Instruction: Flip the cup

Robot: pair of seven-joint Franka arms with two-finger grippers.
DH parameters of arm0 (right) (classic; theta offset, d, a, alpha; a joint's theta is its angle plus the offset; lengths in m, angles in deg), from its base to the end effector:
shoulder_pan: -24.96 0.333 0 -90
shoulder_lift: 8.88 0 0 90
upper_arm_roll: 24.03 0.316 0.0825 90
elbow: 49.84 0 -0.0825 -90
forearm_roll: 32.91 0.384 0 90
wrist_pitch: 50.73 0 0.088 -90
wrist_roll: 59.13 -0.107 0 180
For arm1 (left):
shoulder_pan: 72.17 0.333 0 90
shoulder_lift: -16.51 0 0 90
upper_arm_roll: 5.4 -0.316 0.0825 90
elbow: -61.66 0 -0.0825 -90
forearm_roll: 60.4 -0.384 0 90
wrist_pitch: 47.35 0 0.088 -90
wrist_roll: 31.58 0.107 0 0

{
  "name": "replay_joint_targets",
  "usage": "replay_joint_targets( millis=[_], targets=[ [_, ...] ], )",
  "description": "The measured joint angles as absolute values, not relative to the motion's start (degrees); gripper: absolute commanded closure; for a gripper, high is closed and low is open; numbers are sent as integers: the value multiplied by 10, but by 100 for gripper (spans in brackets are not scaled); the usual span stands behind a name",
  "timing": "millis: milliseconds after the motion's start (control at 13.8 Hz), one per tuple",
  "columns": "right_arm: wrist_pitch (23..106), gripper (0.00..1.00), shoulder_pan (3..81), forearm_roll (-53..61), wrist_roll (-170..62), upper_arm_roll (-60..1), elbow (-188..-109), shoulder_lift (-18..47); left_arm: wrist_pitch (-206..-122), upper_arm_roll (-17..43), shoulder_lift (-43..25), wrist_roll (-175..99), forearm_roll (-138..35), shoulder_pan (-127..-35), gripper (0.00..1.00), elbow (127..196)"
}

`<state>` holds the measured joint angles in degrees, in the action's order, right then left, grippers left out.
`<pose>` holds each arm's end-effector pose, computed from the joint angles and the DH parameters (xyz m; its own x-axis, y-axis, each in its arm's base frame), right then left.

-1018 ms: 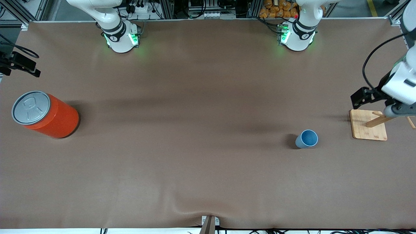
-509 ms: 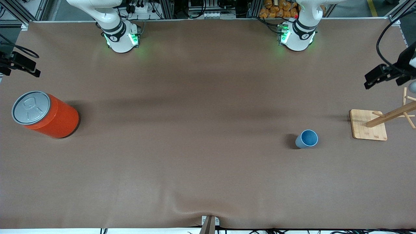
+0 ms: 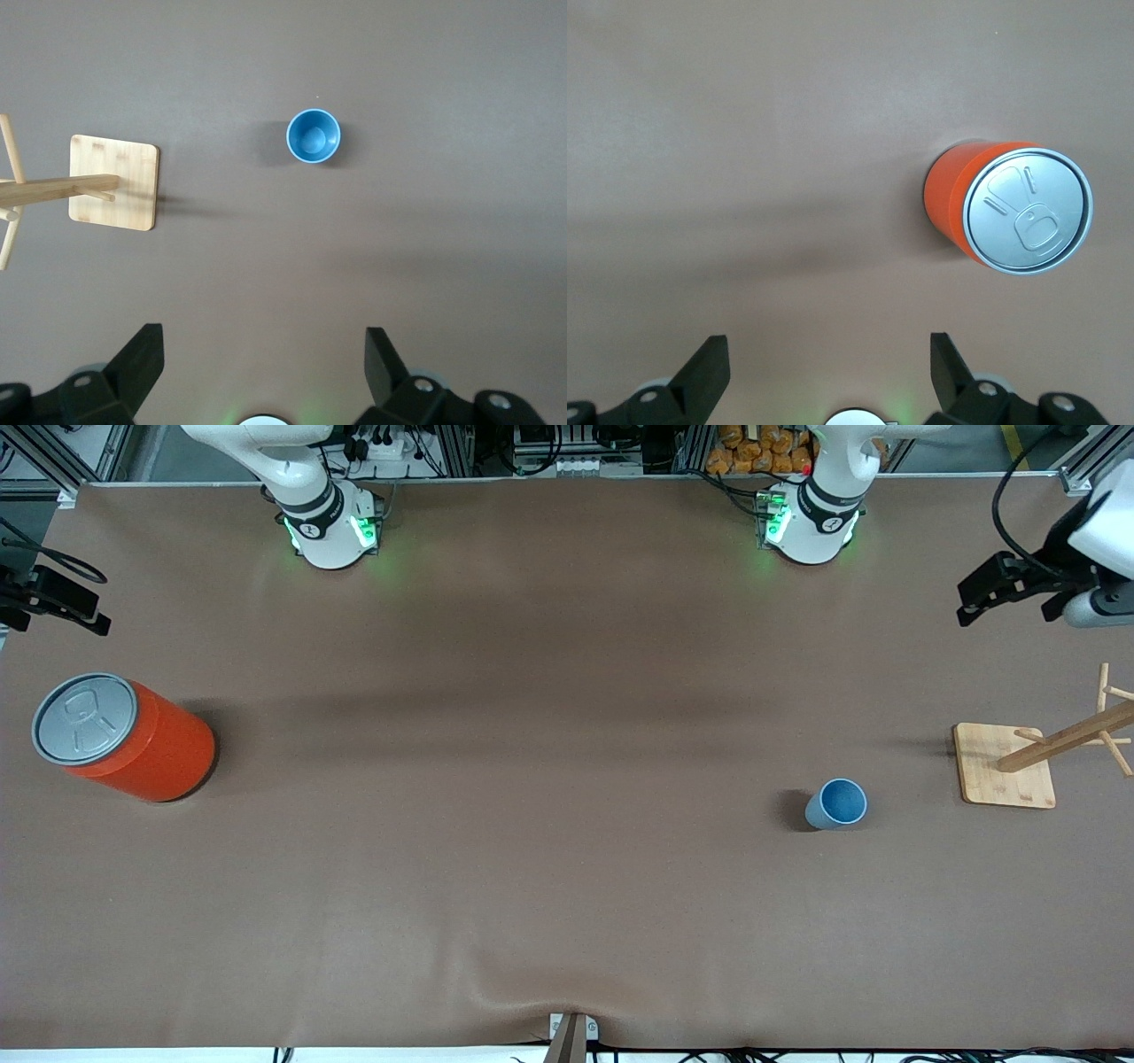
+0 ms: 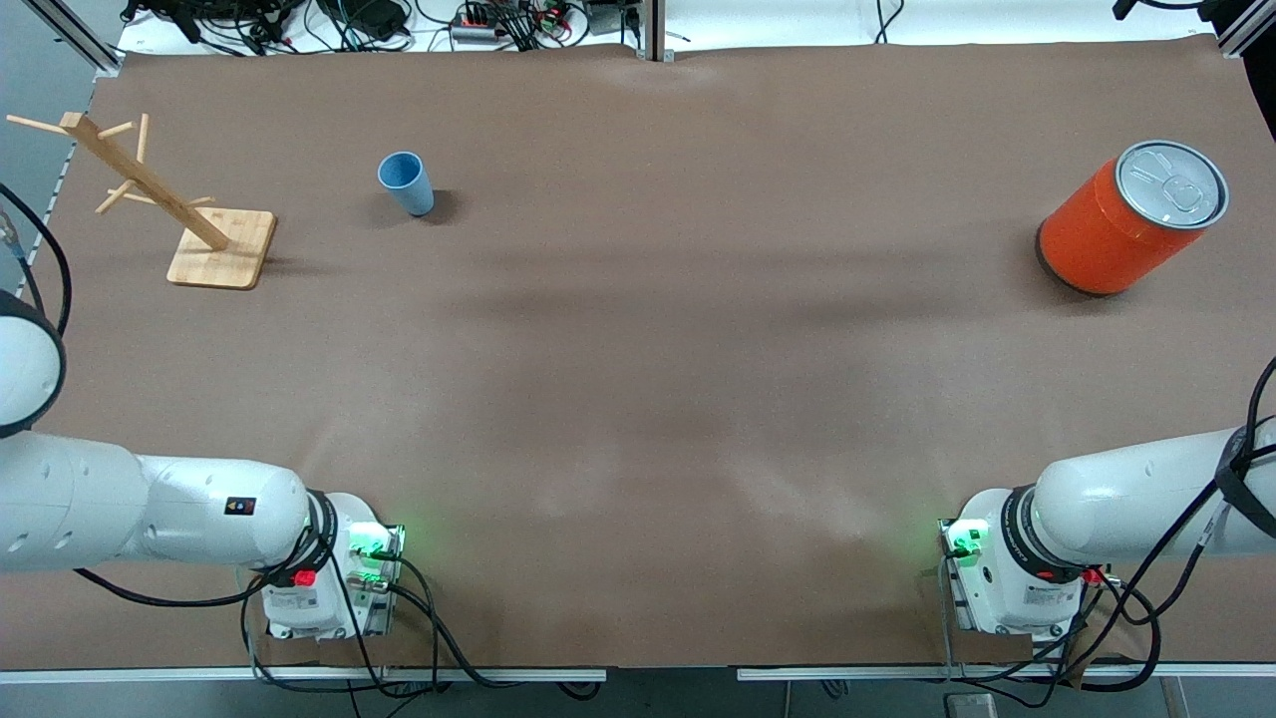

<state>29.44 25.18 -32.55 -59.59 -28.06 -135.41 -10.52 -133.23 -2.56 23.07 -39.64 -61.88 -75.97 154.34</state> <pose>0.5262 -0.0349 0.6613 0.9952 -0.0731 -0.0657 -0.0737 -0.9972 -0.0077 0.5077 -0.0578 0.6573 0.9996 0.0269 0.0002 0.0269 -0.9991 -0.0317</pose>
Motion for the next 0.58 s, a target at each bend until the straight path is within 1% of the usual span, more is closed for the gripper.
replay_joint_targets(
  millis=[291,582],
  targets=[
    [294,0,252,-326,-596,-281,-1354,-105,-1333,-51,235,-395,-619,-783,0,1548],
    [294,0,252,-327,-596,-281,-1354,-105,-1334,-56,235,-395,-617,-784,0,1544]
  ],
)
